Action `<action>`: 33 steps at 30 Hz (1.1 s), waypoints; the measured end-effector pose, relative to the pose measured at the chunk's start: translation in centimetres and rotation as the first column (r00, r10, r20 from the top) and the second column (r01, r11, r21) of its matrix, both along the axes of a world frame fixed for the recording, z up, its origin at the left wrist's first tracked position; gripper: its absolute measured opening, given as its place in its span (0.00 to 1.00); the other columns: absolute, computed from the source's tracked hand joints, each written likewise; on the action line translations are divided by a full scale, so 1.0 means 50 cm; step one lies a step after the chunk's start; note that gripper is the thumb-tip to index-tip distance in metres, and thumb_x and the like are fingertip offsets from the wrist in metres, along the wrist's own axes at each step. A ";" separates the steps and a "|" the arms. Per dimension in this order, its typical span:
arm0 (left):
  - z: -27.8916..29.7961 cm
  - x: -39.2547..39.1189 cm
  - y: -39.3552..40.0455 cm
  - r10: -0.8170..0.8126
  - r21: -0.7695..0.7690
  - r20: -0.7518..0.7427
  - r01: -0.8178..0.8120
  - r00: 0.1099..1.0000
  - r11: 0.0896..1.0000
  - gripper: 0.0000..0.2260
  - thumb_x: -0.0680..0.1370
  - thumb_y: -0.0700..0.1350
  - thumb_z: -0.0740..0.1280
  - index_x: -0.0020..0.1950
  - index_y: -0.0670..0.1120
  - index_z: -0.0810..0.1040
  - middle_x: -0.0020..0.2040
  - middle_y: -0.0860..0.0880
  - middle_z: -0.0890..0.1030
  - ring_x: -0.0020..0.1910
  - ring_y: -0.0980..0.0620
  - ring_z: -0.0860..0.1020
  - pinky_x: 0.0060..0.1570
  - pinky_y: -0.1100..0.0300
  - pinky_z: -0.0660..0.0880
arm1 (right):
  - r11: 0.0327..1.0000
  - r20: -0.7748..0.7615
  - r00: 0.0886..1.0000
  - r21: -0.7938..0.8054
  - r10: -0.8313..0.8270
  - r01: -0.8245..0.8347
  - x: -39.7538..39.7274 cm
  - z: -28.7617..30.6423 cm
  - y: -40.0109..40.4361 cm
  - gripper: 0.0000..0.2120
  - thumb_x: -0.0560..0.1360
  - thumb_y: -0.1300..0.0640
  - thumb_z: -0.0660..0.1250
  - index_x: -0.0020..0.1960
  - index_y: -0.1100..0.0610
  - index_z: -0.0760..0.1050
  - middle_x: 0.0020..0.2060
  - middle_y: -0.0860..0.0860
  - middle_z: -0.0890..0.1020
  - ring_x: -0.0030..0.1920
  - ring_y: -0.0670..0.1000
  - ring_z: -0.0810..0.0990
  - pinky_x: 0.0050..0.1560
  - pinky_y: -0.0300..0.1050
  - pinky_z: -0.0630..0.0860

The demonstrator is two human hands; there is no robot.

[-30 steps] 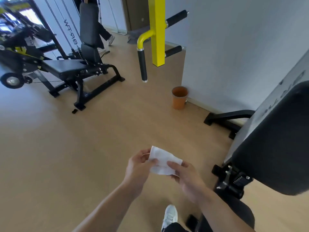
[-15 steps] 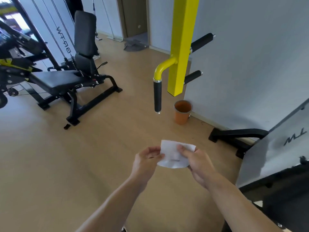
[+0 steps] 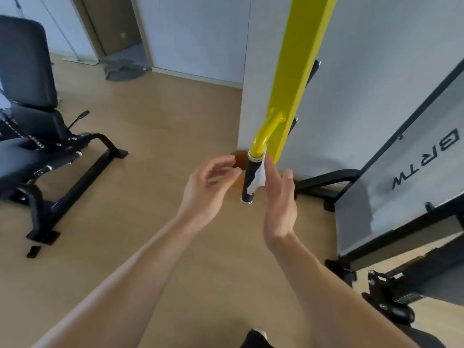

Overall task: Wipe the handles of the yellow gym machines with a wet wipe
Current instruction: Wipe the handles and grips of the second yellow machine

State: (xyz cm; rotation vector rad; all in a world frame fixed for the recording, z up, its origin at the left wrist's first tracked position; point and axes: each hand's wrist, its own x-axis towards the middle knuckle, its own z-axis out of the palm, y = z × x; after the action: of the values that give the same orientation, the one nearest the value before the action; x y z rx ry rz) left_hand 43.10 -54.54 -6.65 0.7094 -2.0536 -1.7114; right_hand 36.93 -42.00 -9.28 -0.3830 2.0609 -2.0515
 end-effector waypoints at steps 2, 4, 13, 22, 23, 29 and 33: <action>0.015 -0.042 -0.019 -0.084 -0.008 -0.006 0.084 0.996 0.996 0.14 0.76 0.50 0.75 0.60 0.56 0.82 0.55 0.59 0.85 0.52 0.67 0.82 0.51 0.73 0.75 | 1.000 -0.051 0.999 -0.026 0.007 -0.008 -0.017 -0.017 0.000 0.19 0.84 0.51 0.52 0.73 0.43 0.69 0.67 0.39 0.75 0.68 0.34 0.71 0.70 0.35 0.67; 0.023 -0.080 -0.023 -0.135 -0.031 -0.012 0.135 0.991 0.990 0.14 0.75 0.51 0.76 0.59 0.57 0.83 0.52 0.59 0.86 0.52 0.64 0.83 0.52 0.69 0.76 | 1.000 -0.075 0.997 -0.004 0.029 -0.030 -0.046 -0.027 -0.007 0.24 0.81 0.65 0.59 0.73 0.47 0.72 0.64 0.45 0.79 0.64 0.41 0.77 0.66 0.38 0.74; 0.046 -0.160 -0.056 -0.230 -0.176 0.133 0.251 0.964 0.952 0.10 0.73 0.56 0.75 0.53 0.57 0.86 0.47 0.61 0.87 0.52 0.64 0.83 0.51 0.63 0.75 | 0.942 -0.204 0.967 0.323 0.156 -0.084 -0.108 -0.078 -0.050 0.13 0.75 0.55 0.64 0.59 0.47 0.73 0.45 0.43 0.79 0.46 0.52 0.80 0.42 0.50 0.78; 0.045 -0.182 -0.098 -0.512 -0.118 0.118 0.524 0.851 0.844 0.14 0.74 0.58 0.70 0.55 0.54 0.87 0.54 0.50 0.87 0.61 0.54 0.81 0.57 0.69 0.74 | 0.934 -0.228 0.971 0.357 0.078 0.009 -0.094 -0.093 -0.070 0.11 0.76 0.58 0.64 0.54 0.46 0.67 0.40 0.45 0.80 0.41 0.50 0.79 0.38 0.46 0.75; 0.045 -0.184 -0.102 -0.520 -0.120 0.117 0.532 0.846 0.839 0.13 0.75 0.57 0.71 0.55 0.54 0.87 0.54 0.50 0.87 0.60 0.54 0.82 0.55 0.72 0.73 | 0.908 -0.226 0.970 0.418 0.092 0.011 -0.088 -0.111 -0.071 0.11 0.76 0.58 0.65 0.53 0.47 0.66 0.40 0.44 0.78 0.41 0.49 0.77 0.39 0.47 0.73; 0.039 -0.202 -0.135 -0.567 -0.127 0.113 0.578 0.816 0.806 0.10 0.76 0.56 0.72 0.55 0.57 0.87 0.52 0.52 0.88 0.56 0.58 0.83 0.60 0.63 0.75 | 0.845 -0.001 0.920 0.395 0.392 -0.360 -0.084 -0.047 -0.032 0.35 0.77 0.60 0.65 0.75 0.39 0.53 0.68 0.35 0.69 0.65 0.35 0.68 0.63 0.35 0.68; 0.034 -0.206 -0.151 -0.593 -0.144 0.091 0.600 0.800 0.787 0.11 0.75 0.58 0.72 0.54 0.58 0.87 0.53 0.45 0.86 0.57 0.48 0.83 0.60 0.57 0.76 | 0.938 -0.099 0.945 0.192 0.313 -0.290 -0.073 -0.030 -0.043 0.28 0.86 0.50 0.55 0.82 0.46 0.47 0.78 0.37 0.59 0.78 0.38 0.55 0.78 0.46 0.54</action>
State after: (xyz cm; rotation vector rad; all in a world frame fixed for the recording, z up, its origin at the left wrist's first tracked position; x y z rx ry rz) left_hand 32.81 -62.07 -4.94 0.0152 -2.6016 -1.7935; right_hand 33.30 -44.17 -10.79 -0.7656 2.0792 -1.6935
